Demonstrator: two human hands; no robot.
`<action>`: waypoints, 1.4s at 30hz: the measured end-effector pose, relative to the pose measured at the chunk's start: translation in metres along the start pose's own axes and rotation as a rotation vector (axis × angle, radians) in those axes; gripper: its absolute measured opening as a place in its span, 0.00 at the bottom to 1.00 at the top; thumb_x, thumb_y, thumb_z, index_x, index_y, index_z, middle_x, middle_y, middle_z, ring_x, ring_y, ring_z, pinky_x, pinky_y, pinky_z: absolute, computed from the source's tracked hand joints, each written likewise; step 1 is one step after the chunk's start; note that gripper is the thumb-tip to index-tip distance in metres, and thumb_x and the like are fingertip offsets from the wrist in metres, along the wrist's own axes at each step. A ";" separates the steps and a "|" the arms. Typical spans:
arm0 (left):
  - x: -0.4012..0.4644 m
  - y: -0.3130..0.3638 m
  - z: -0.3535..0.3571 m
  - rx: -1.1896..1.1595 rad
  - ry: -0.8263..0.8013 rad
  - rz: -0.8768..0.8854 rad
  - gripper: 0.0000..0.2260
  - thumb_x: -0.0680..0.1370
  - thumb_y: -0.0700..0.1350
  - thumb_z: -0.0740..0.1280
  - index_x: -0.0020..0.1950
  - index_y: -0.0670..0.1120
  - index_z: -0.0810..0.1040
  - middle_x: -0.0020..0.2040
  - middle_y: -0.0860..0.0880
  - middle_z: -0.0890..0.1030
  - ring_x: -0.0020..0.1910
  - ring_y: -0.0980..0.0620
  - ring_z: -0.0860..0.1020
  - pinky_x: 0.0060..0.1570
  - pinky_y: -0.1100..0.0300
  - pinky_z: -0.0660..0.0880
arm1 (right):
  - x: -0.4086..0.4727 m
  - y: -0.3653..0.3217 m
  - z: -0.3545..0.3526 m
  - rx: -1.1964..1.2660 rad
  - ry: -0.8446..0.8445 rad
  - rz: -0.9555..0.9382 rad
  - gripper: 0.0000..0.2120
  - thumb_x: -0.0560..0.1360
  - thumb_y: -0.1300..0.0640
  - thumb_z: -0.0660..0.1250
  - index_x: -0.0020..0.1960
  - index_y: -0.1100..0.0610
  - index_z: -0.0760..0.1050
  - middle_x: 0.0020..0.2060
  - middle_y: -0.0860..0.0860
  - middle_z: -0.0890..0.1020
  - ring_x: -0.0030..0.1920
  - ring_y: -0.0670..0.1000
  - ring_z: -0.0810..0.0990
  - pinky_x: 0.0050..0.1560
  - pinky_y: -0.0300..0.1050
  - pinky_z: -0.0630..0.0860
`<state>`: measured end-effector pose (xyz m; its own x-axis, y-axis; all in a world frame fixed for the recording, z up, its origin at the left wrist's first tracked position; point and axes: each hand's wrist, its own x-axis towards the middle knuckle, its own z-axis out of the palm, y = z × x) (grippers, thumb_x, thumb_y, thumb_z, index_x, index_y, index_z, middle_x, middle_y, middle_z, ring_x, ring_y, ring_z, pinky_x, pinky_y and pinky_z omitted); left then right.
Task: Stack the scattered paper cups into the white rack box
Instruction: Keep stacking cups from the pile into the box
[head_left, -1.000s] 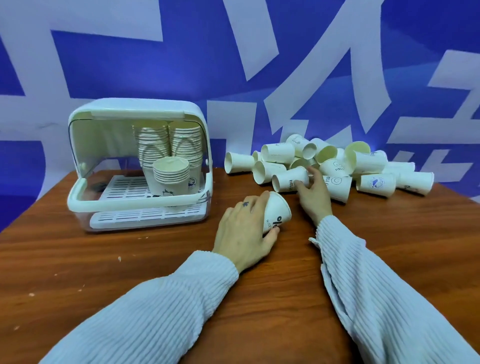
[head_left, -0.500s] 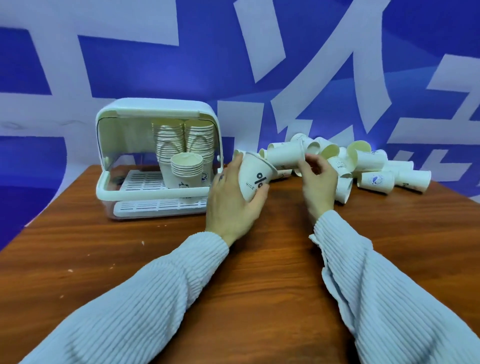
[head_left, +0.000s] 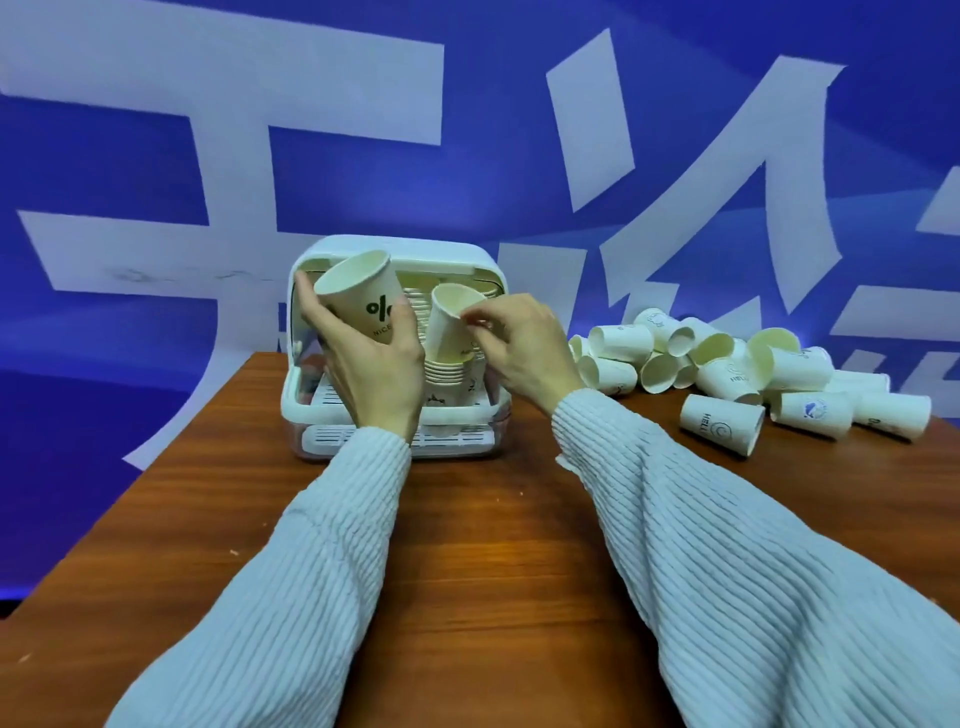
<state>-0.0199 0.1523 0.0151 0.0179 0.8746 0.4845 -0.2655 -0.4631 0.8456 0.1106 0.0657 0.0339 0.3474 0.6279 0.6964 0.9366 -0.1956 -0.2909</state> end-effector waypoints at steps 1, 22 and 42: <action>0.001 -0.002 -0.001 -0.005 0.000 -0.006 0.39 0.78 0.48 0.71 0.82 0.53 0.50 0.76 0.50 0.66 0.63 0.56 0.69 0.49 0.82 0.63 | 0.003 0.000 0.003 -0.037 -0.056 -0.007 0.10 0.80 0.55 0.68 0.59 0.50 0.85 0.55 0.48 0.87 0.58 0.57 0.80 0.62 0.60 0.73; 0.035 -0.018 0.025 0.292 -0.402 0.164 0.32 0.73 0.50 0.75 0.74 0.49 0.66 0.68 0.49 0.75 0.67 0.50 0.72 0.64 0.57 0.70 | -0.038 0.001 0.052 0.320 -0.064 0.329 0.27 0.78 0.49 0.74 0.71 0.46 0.64 0.69 0.48 0.78 0.65 0.52 0.79 0.65 0.53 0.76; -0.064 -0.023 0.036 0.608 -0.600 0.702 0.24 0.75 0.57 0.66 0.69 0.49 0.75 0.71 0.46 0.72 0.73 0.42 0.65 0.71 0.43 0.65 | -0.131 0.104 -0.080 -0.050 0.673 0.856 0.27 0.72 0.59 0.72 0.71 0.57 0.71 0.69 0.60 0.72 0.71 0.62 0.69 0.72 0.55 0.64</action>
<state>0.0197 0.1021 -0.0275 0.5569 0.2545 0.7907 0.1152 -0.9664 0.2299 0.1659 -0.0973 -0.0354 0.8252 -0.2691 0.4967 0.3675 -0.4120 -0.8338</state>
